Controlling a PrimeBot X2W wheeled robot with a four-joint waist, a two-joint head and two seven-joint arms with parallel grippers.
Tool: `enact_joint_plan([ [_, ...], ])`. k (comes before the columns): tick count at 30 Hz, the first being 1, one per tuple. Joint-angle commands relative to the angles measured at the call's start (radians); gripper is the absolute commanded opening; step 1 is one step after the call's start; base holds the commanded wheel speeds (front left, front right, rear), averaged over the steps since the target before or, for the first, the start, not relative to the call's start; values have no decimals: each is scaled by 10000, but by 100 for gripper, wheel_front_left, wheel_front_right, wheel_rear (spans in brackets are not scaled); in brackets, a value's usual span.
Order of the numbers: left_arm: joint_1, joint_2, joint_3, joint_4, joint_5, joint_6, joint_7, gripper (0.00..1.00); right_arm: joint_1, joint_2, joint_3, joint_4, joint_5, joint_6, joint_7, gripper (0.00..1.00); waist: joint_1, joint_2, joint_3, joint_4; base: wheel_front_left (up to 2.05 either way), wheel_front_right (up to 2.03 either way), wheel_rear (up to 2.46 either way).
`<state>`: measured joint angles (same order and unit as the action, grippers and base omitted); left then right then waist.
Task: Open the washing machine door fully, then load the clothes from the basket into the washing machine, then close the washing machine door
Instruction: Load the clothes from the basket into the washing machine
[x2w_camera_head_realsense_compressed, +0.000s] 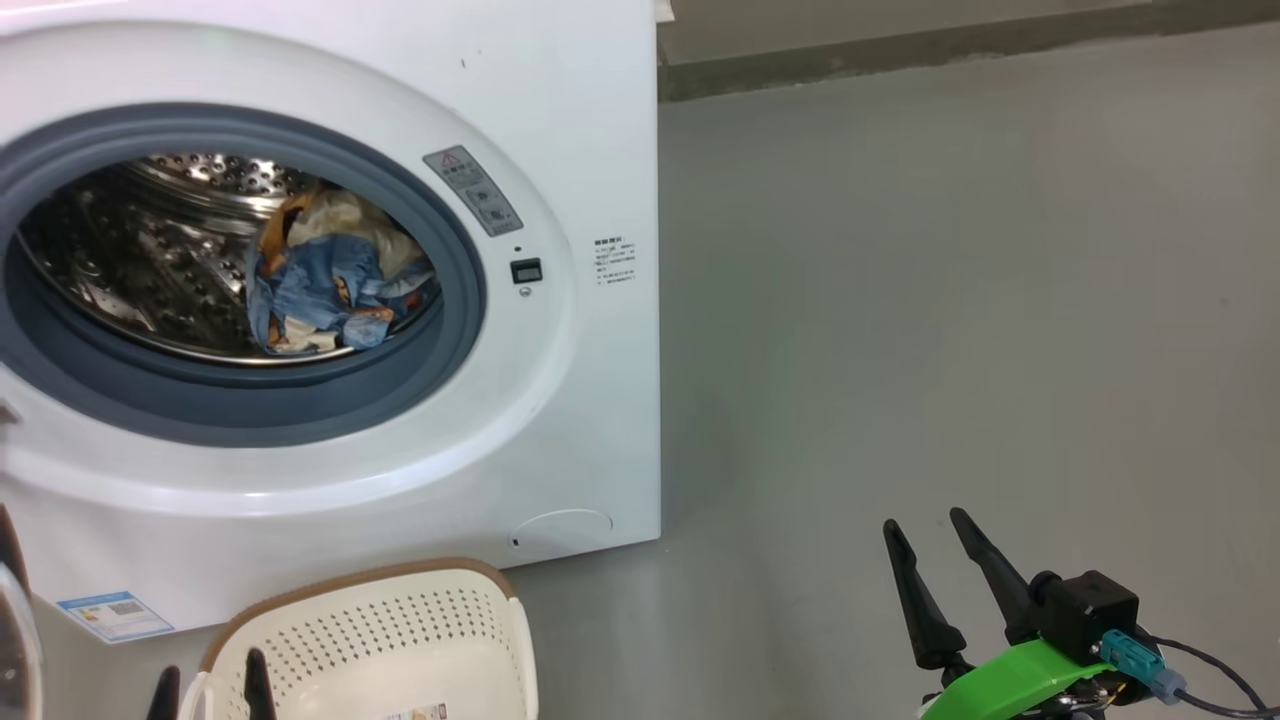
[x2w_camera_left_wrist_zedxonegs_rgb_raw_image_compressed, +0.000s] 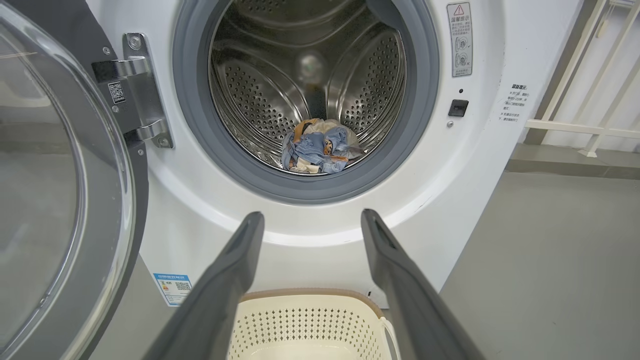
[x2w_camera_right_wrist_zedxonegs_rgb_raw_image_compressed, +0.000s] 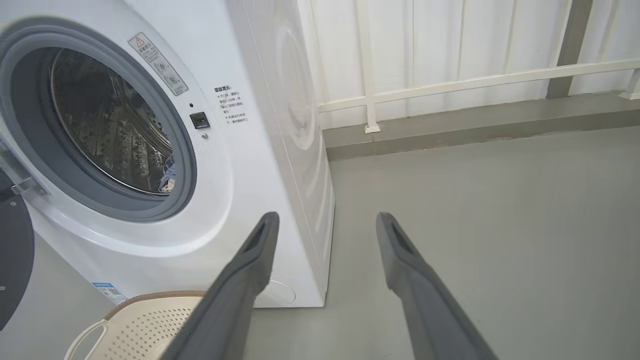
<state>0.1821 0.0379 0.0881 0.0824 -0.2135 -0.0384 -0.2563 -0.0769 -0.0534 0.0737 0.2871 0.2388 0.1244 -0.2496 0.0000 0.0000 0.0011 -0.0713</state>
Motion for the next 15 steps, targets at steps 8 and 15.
enact_joint_plan([
  [8,551,125,-58,-818,83,595,-55,100,99,-4,156,-388,-206,63,-122,100,0,0,-166,33,0,0,0],
  [15,593,124,-233,-1067,219,786,-55,100,113,4,108,-472,-261,63,-122,100,0,0,-164,100,0,0,0],
])
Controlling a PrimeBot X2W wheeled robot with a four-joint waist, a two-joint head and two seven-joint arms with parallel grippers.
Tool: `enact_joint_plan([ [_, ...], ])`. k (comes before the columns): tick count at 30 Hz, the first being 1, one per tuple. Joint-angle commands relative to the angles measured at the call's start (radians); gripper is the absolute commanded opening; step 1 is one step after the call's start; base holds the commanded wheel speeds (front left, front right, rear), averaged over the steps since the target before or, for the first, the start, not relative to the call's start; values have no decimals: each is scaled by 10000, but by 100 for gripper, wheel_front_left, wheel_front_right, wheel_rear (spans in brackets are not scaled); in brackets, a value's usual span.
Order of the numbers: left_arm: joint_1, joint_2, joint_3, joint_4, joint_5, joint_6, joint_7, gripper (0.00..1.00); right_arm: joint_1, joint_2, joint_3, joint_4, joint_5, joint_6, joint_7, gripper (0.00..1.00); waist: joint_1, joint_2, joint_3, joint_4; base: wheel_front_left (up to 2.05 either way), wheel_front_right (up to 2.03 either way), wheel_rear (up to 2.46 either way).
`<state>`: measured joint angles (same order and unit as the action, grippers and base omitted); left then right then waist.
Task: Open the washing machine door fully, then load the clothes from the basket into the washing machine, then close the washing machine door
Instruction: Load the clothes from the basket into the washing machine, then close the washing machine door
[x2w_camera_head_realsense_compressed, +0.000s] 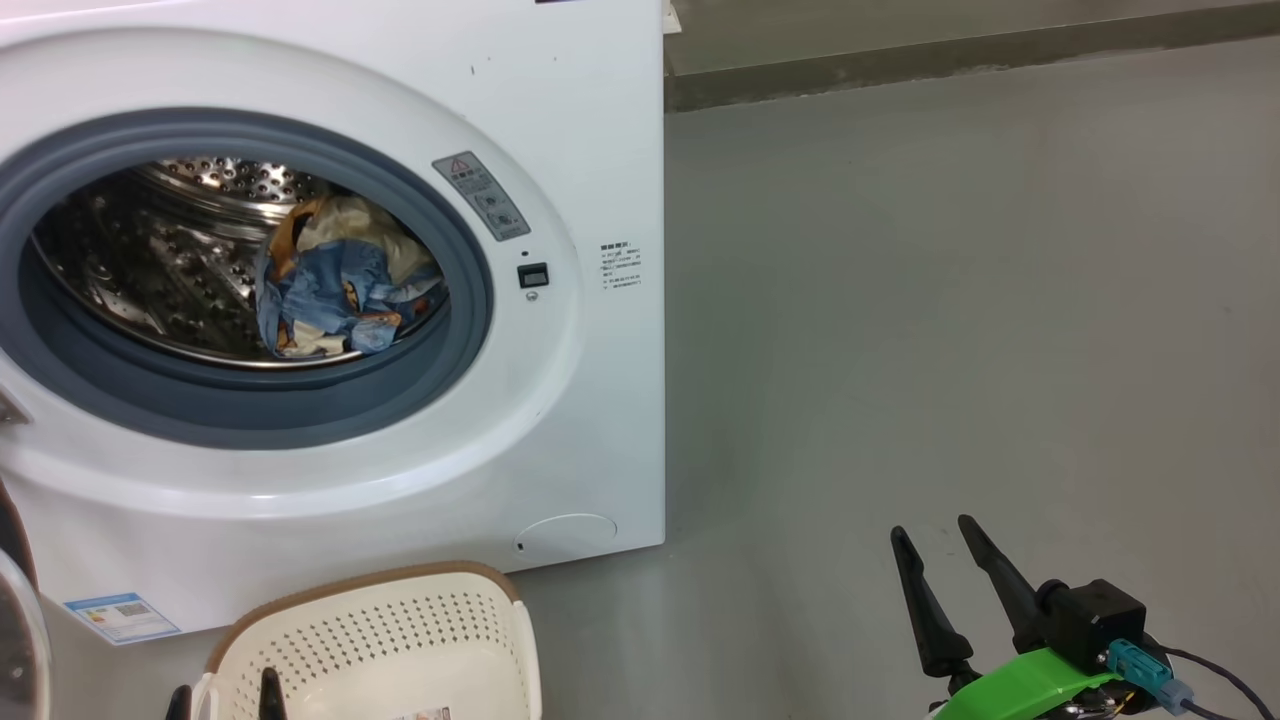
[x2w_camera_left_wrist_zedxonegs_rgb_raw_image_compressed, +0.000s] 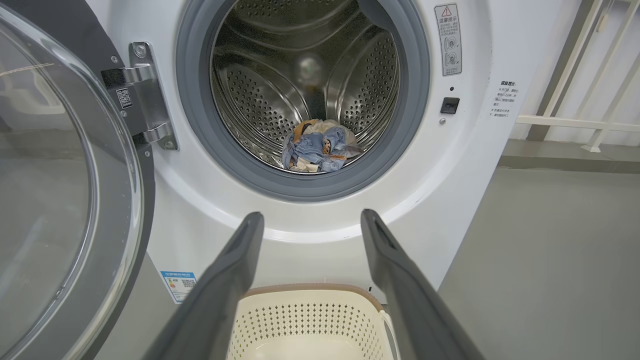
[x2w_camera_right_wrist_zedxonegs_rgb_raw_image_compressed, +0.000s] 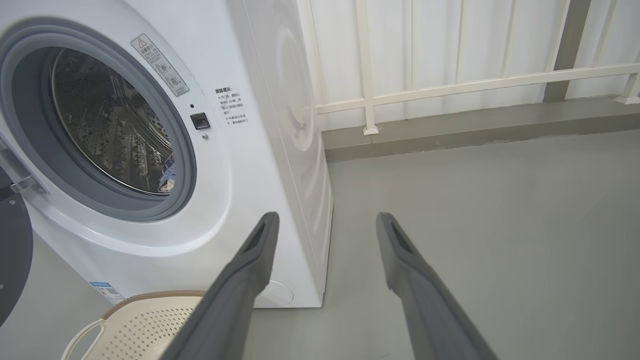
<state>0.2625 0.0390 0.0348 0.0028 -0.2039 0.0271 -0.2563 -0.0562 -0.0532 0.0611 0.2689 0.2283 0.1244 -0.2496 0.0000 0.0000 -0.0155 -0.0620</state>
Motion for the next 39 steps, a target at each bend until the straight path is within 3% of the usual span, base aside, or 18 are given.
enact_joint_plan([
  [1,-220,113,308,-263,155,176,-55,100,-93,3,228,-298,-164,63,-122,100,0,0,4,12,0,0,0],
  [27,-317,112,349,-114,277,190,-55,100,-154,24,220,-281,-103,63,-122,100,0,0,92,-79,-3,3,0],
  [39,-426,112,359,80,295,157,-55,100,-192,27,197,-237,-39,63,-122,100,0,0,141,-135,-127,127,0],
])
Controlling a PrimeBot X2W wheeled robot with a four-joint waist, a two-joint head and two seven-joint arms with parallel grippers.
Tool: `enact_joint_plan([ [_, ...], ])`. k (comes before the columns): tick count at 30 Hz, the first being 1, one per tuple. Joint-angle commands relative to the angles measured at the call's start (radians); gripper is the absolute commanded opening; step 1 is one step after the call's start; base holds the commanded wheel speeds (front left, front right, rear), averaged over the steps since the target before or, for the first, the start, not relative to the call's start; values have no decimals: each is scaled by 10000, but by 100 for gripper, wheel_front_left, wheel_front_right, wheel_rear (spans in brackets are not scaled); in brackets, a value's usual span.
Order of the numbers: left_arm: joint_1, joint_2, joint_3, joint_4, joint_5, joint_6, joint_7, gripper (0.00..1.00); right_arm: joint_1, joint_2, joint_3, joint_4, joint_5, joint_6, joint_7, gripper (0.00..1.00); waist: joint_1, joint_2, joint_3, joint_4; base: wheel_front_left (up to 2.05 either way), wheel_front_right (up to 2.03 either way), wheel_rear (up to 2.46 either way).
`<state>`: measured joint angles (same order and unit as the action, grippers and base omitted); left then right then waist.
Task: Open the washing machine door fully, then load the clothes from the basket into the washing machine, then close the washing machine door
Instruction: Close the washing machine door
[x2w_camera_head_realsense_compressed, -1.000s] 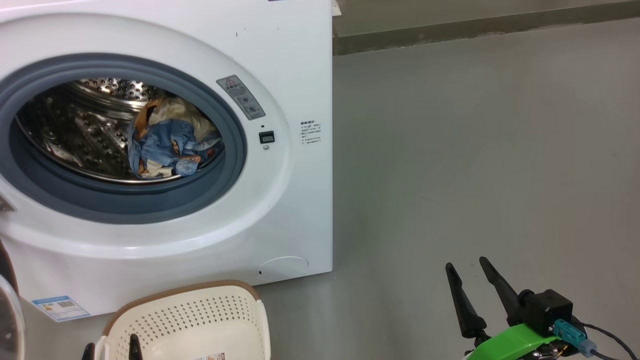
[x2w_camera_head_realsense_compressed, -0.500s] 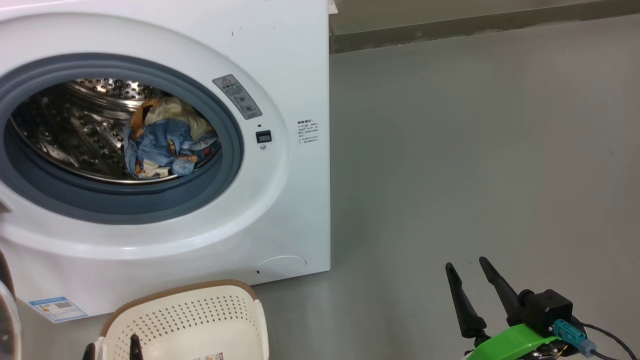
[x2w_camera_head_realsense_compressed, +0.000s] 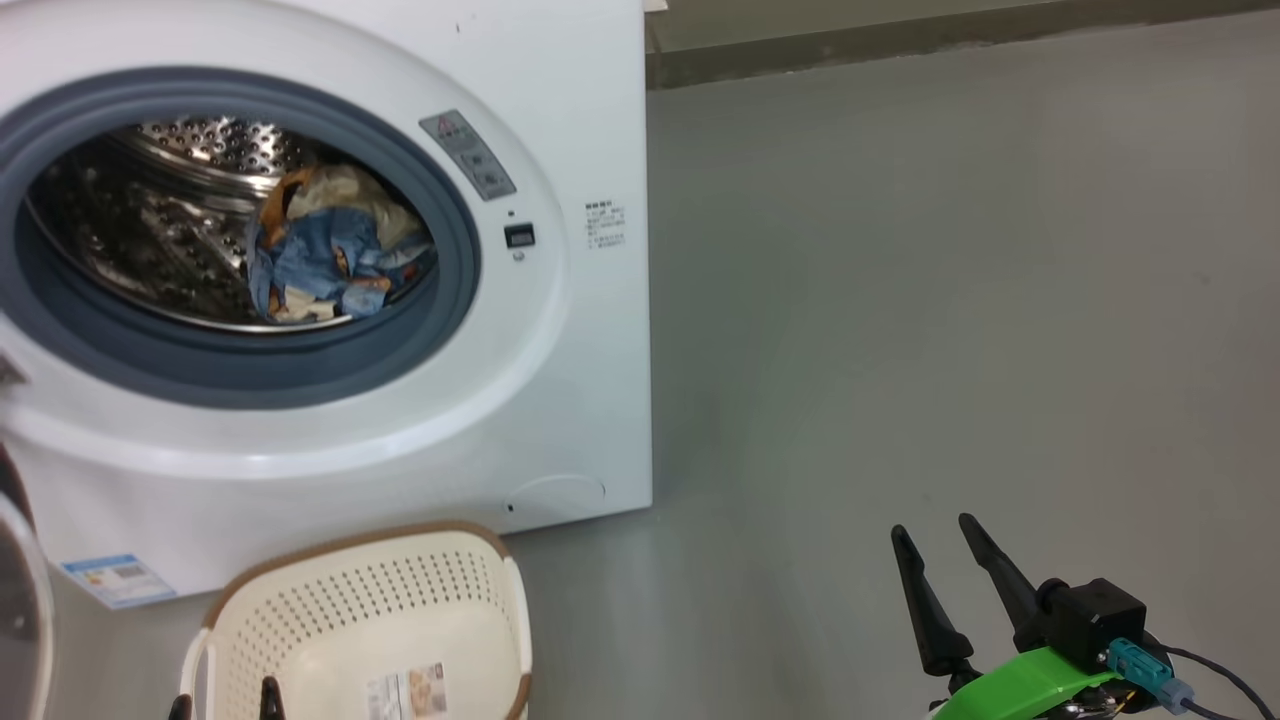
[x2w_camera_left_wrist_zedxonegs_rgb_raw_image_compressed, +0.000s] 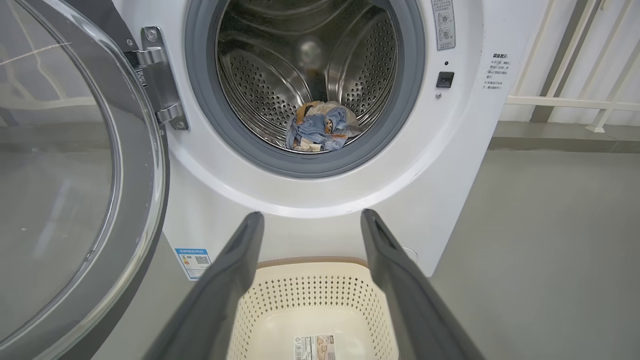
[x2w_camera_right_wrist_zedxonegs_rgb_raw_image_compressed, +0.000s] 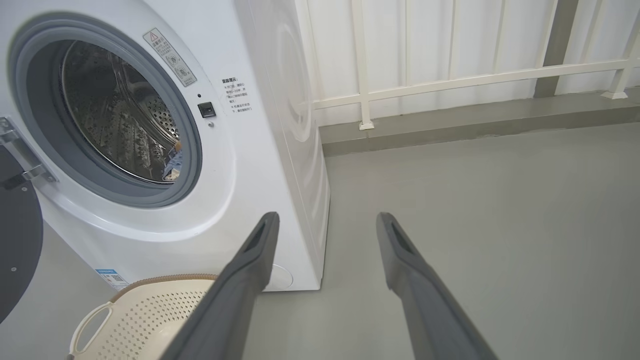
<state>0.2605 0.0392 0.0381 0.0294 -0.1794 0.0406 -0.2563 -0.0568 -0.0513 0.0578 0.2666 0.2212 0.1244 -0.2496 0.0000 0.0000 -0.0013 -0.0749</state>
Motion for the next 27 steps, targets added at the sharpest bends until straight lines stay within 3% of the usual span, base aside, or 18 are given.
enact_joint_plan([
  [1,-416,110,335,-186,37,22,-55,100,-190,8,215,-213,36,63,-122,100,0,0,2,-9,-213,213,0],
  [13,-568,110,336,-245,-74,167,-55,100,-156,10,95,-260,34,63,-122,100,0,0,-25,139,-140,141,-1],
  [27,-516,110,223,-215,-72,22,-55,100,-111,10,108,-285,4,63,-122,100,0,0,-122,513,-13,13,0],
])
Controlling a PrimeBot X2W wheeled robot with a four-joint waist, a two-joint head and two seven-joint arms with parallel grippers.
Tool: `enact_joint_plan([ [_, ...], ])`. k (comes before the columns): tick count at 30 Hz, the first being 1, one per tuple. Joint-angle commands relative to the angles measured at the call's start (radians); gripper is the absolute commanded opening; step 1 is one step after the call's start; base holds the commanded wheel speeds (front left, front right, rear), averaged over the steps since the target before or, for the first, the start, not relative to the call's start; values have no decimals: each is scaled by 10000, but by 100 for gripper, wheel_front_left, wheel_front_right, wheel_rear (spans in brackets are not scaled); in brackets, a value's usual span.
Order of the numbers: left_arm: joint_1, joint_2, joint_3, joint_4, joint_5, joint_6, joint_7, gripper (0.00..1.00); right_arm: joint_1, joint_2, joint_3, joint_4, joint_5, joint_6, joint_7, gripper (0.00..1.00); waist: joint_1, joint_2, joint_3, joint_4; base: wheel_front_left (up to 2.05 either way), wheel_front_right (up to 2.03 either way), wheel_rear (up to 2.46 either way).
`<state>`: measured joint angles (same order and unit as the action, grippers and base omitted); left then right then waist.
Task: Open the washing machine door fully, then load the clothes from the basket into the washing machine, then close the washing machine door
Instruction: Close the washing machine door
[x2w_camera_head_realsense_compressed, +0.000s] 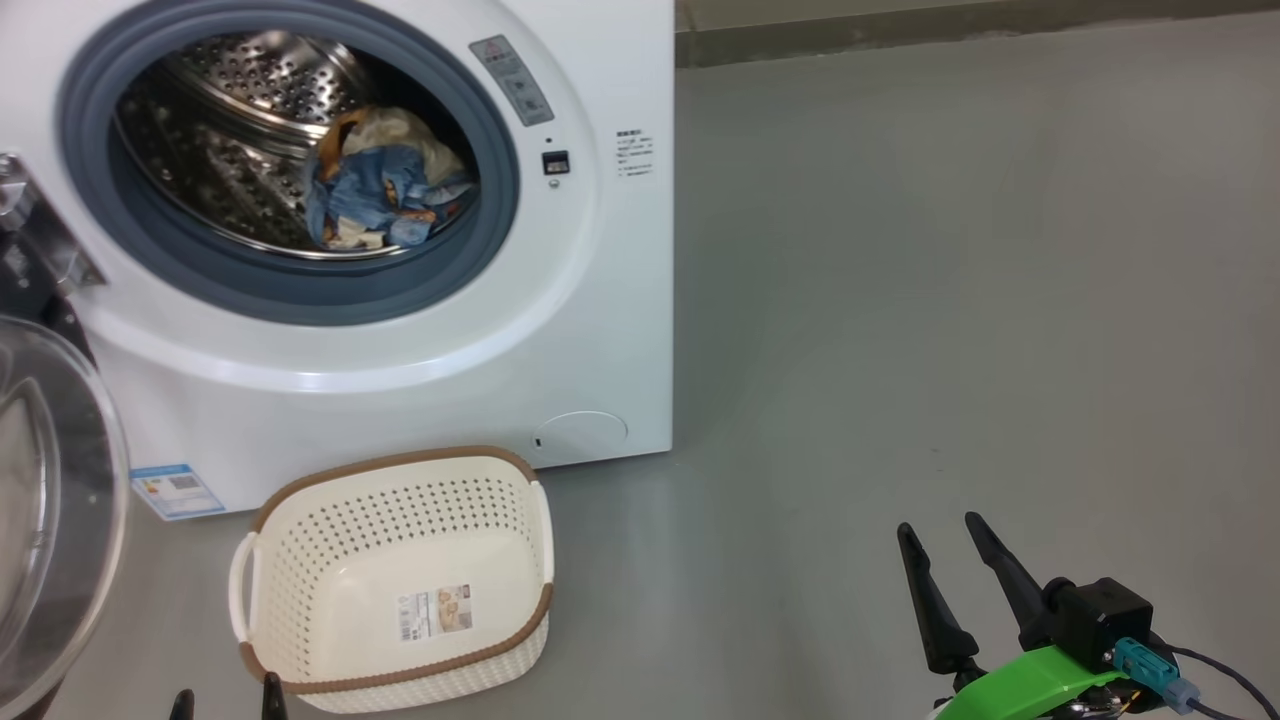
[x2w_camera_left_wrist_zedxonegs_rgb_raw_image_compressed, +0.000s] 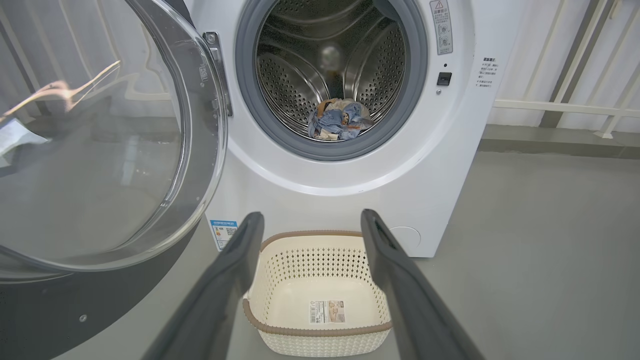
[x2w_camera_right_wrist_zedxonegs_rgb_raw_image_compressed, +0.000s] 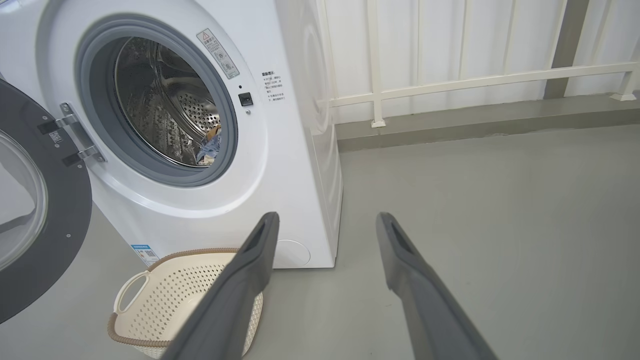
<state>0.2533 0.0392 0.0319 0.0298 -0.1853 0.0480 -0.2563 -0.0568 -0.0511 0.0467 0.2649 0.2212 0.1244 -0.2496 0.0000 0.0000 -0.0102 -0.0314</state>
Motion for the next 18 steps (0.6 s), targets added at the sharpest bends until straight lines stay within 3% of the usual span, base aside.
enact_joint_plan([
  [1,-436,110,277,-203,-20,-53,-55,100,-104,8,226,-270,11,63,-122,100,0,0,-45,128,0,0,0],
  [18,-168,110,353,-62,-155,-64,-55,100,50,8,448,-249,37,63,-122,100,0,0,-265,1583,0,0,0],
])
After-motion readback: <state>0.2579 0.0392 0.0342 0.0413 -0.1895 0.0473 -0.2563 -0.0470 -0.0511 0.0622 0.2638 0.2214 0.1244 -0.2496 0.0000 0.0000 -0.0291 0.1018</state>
